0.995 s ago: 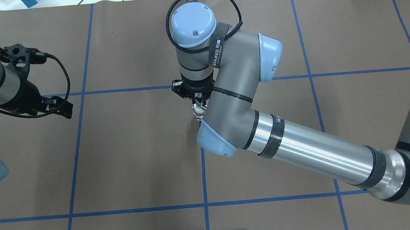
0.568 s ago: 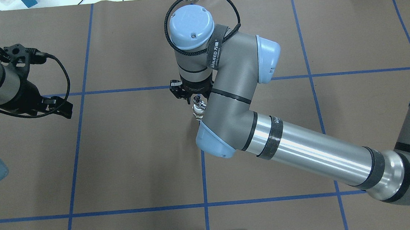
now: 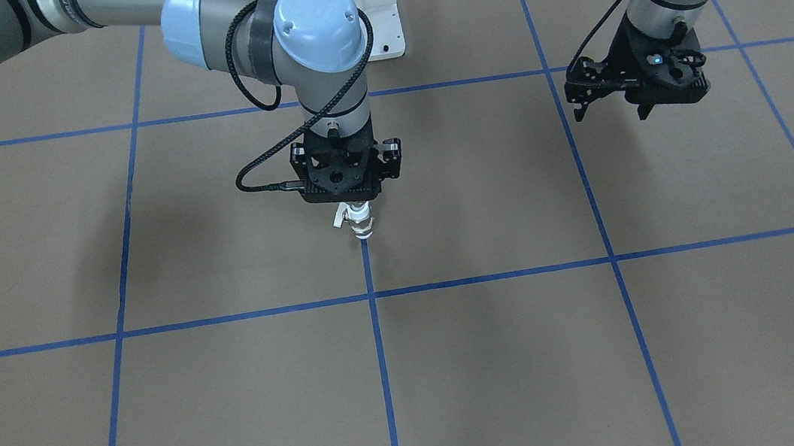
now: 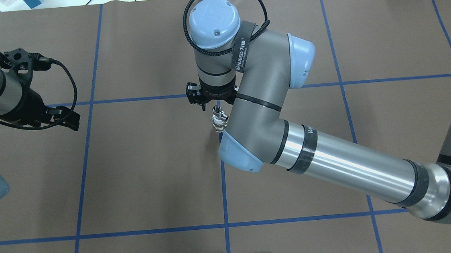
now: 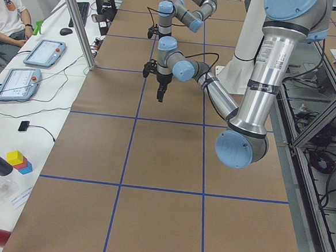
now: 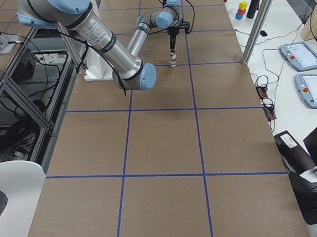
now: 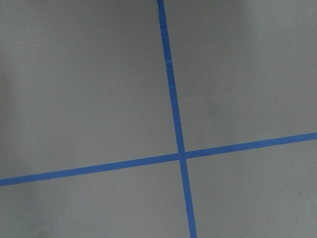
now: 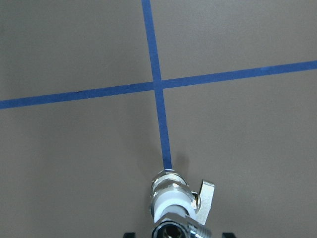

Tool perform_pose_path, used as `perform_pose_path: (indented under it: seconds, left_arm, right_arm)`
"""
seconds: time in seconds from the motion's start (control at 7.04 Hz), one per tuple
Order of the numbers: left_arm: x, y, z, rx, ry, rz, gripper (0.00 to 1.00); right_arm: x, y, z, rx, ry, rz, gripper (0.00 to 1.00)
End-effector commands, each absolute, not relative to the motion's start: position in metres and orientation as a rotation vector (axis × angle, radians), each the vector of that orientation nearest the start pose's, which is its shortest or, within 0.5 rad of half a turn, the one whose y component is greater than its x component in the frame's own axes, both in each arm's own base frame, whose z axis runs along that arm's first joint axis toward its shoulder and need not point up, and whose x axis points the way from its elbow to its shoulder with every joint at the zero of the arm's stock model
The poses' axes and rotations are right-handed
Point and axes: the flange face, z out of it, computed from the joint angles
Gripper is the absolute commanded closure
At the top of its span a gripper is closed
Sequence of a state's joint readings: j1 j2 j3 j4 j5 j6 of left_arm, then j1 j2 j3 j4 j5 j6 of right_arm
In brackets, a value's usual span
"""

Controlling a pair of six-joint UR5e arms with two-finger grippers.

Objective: Assemble PPR valve and pipe with both arms
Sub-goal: 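Lower the metal fitting into the top of the valve with the right gripper, then open the right gripper and withdraw it from the assembled valve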

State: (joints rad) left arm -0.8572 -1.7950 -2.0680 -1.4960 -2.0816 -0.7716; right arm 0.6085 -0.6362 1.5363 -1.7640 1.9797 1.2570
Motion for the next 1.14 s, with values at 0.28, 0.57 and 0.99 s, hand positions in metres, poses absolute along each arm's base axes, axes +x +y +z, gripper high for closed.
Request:
perform_pose_path:
  seconds: [0.28,0.57,0.99]
  left_arm:
    - [0.271,-0.447,0.330,0.139,0.787,0.117,0.01]
    - [0.249,-0.457,0.327,0.174,0.791,0.122,0.01]
    - [0.155,-0.463,0.394,0.218,0.709,0.239,0.01]
  right_arm:
    - [-0.411,-0.473,0.184,0.047,-0.814,0.102,0.00]
    - [-0.345,-0.504,0.242,0.068,-0.791,0.012,0.00]
    - [-0.232,-0.534,0.346,0.080,-0.783,-0.076,0.00]
